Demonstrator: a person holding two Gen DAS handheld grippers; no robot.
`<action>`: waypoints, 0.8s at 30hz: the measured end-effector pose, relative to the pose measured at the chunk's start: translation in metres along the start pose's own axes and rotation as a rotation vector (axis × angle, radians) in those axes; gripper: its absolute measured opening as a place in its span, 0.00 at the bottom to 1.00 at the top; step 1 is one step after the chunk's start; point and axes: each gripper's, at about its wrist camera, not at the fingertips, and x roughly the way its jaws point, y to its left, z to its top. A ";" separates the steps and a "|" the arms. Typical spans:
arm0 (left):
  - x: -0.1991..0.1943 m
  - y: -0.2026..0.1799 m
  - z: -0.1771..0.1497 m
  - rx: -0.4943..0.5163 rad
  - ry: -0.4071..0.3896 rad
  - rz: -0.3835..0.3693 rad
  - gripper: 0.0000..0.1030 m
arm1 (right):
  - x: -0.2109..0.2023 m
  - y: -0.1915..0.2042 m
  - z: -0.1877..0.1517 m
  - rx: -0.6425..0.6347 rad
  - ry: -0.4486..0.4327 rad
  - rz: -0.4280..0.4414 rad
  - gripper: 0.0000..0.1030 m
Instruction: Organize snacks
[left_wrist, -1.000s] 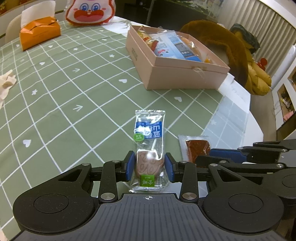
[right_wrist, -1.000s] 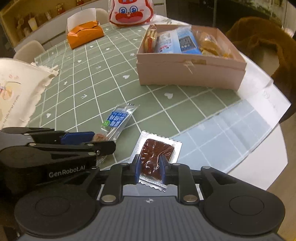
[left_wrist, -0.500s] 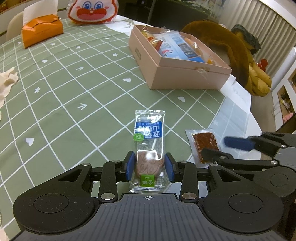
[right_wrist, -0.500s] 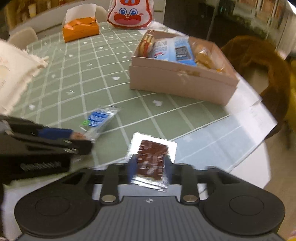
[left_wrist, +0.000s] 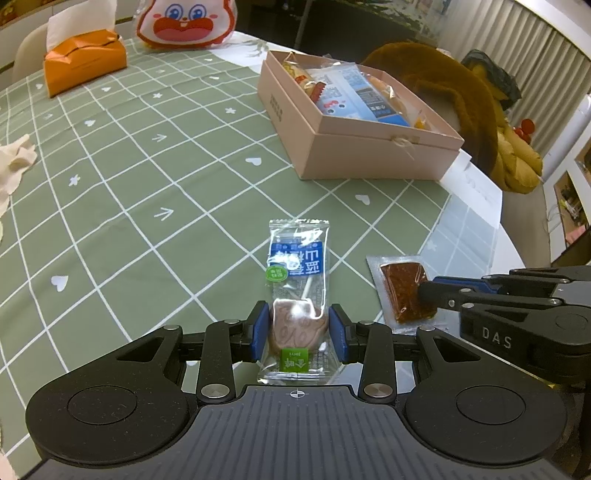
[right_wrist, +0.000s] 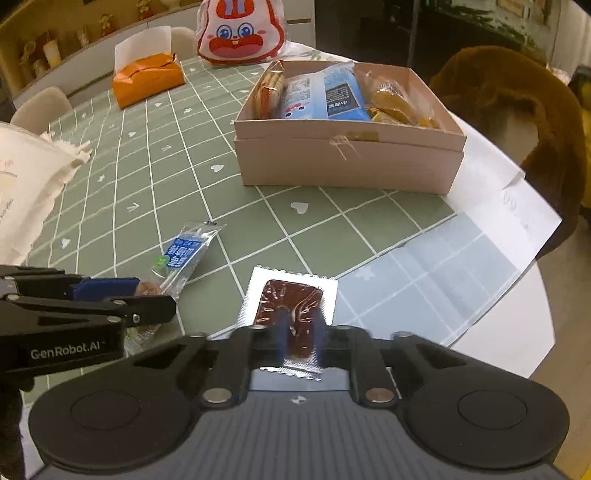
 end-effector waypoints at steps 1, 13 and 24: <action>0.000 0.000 0.000 0.001 0.000 0.001 0.39 | -0.001 -0.001 0.000 0.005 0.003 0.011 0.09; -0.004 0.008 -0.001 -0.010 0.000 0.058 0.39 | 0.006 0.014 0.011 0.013 0.010 0.005 0.37; -0.004 0.009 -0.001 -0.009 -0.005 0.052 0.39 | 0.008 0.017 0.008 -0.060 0.012 -0.051 0.38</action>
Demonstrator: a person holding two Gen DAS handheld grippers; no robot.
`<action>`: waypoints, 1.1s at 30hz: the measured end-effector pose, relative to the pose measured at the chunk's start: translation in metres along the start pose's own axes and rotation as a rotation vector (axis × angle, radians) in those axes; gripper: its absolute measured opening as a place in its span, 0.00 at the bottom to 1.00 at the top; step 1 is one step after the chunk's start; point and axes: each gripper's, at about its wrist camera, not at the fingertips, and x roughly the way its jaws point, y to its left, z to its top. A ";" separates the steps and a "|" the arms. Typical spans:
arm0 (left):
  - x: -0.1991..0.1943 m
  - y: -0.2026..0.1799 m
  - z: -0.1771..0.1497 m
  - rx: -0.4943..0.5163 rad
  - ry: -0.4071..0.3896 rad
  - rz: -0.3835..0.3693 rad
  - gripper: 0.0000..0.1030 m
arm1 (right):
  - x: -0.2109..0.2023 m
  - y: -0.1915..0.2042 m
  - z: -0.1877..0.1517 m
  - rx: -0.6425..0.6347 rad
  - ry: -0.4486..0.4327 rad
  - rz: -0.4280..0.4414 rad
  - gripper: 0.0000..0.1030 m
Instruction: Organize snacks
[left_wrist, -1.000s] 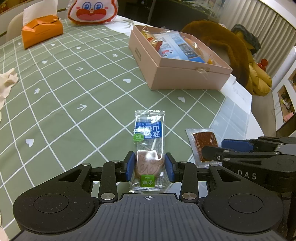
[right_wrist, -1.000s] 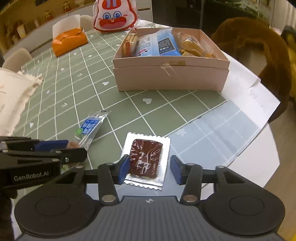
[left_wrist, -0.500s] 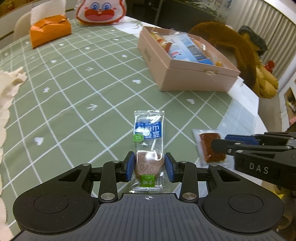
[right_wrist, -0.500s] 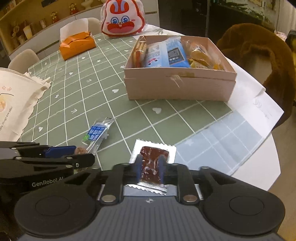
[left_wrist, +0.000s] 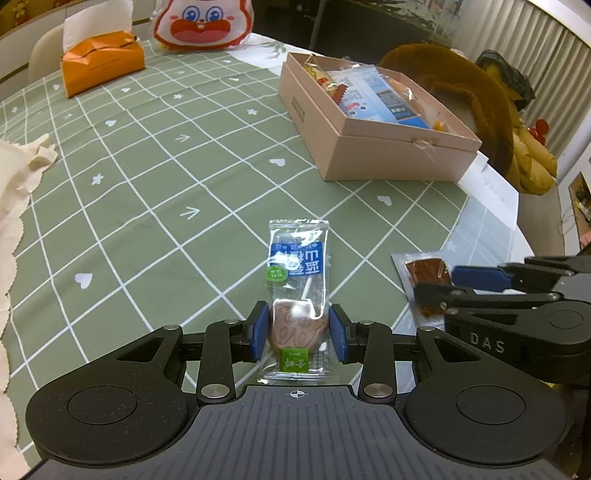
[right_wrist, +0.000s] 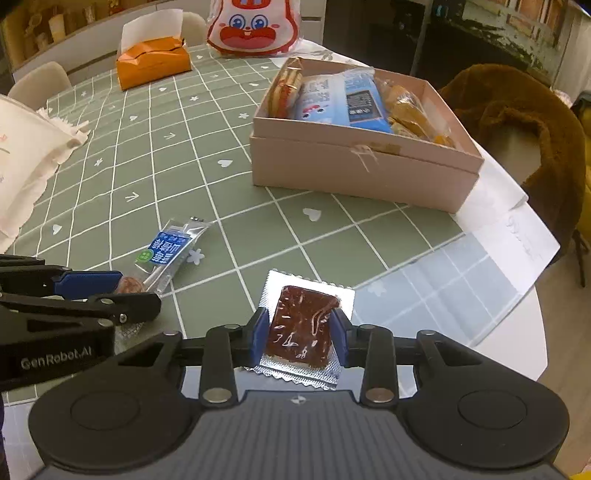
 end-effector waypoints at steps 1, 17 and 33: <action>0.000 0.000 0.000 -0.001 -0.001 0.000 0.39 | 0.001 -0.003 -0.001 0.010 0.004 0.005 0.40; -0.031 -0.014 0.012 -0.001 -0.135 -0.046 0.39 | -0.044 -0.051 0.001 0.115 -0.116 0.037 0.36; 0.030 -0.061 0.223 0.003 -0.194 -0.264 0.41 | -0.073 -0.150 0.166 0.189 -0.364 0.071 0.44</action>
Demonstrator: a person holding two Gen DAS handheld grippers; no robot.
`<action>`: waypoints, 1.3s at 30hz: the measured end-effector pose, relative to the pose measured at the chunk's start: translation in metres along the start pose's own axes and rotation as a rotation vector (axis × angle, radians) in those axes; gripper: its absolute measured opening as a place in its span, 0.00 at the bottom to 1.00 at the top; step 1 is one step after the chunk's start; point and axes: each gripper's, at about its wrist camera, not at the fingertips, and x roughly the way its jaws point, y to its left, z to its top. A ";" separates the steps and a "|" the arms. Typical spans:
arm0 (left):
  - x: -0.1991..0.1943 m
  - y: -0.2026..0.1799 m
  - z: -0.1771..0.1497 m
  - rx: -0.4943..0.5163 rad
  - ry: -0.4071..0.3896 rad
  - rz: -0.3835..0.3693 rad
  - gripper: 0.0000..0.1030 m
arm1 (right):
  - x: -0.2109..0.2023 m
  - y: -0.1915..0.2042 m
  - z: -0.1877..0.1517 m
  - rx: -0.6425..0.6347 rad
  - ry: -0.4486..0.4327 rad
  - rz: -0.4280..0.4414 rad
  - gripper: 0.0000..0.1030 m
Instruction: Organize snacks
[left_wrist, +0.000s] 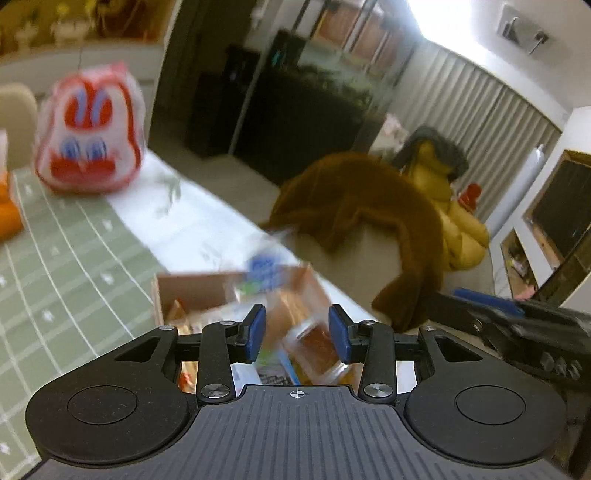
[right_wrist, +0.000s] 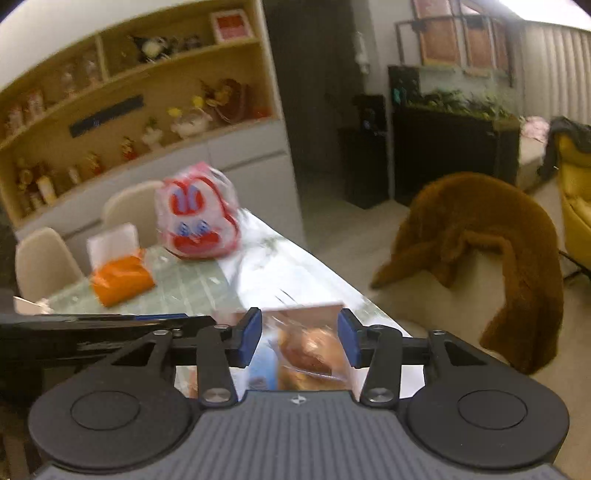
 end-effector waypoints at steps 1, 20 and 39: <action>0.006 0.002 -0.006 -0.019 0.000 -0.004 0.41 | 0.003 -0.003 -0.007 0.002 0.010 -0.009 0.44; -0.070 -0.004 -0.156 0.083 -0.042 0.231 0.41 | -0.013 0.034 -0.159 0.019 0.145 -0.096 0.53; -0.050 0.034 -0.206 0.164 0.006 0.271 0.42 | 0.028 0.083 -0.217 -0.012 0.189 -0.213 0.67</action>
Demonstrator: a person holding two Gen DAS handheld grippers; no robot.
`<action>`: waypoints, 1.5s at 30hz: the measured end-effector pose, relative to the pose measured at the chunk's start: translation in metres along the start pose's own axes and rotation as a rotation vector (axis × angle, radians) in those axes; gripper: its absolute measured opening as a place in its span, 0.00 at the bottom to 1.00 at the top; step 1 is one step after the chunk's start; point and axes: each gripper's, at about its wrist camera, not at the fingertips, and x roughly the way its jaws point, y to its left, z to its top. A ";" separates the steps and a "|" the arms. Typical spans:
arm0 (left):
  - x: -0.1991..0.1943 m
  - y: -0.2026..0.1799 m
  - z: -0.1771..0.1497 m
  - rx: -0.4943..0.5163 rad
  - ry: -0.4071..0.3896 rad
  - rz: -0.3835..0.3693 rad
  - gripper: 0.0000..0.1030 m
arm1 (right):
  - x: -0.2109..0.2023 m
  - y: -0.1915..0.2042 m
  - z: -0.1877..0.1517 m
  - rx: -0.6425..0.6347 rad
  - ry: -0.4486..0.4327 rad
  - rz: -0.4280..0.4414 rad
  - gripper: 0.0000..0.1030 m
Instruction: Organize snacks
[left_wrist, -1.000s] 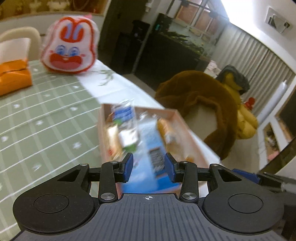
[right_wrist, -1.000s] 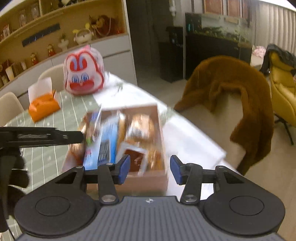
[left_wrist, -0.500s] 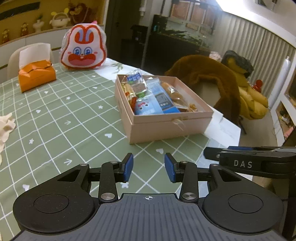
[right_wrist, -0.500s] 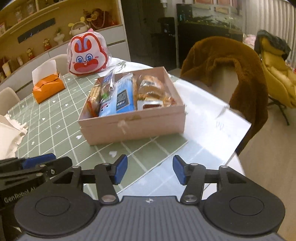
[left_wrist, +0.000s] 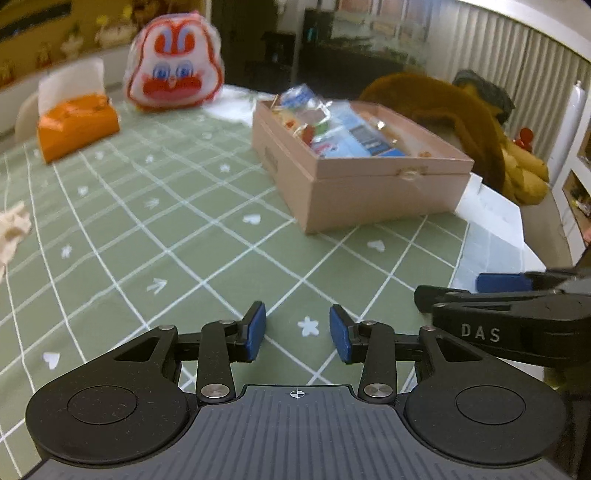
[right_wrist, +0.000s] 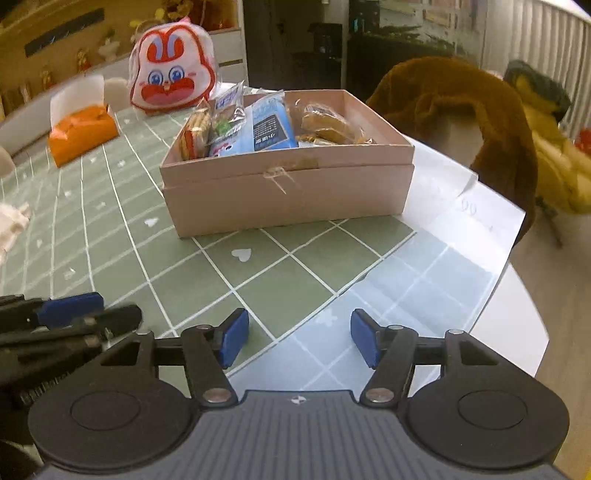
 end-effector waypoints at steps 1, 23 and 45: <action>0.000 -0.003 -0.002 0.015 -0.007 0.011 0.42 | 0.000 0.000 -0.001 -0.014 -0.007 -0.018 0.72; -0.005 -0.024 -0.019 0.024 -0.099 0.092 0.42 | -0.004 -0.029 -0.028 0.021 -0.117 -0.015 1.00; -0.009 -0.025 -0.022 0.010 -0.100 0.095 0.42 | -0.005 -0.029 -0.029 0.021 -0.118 -0.016 1.00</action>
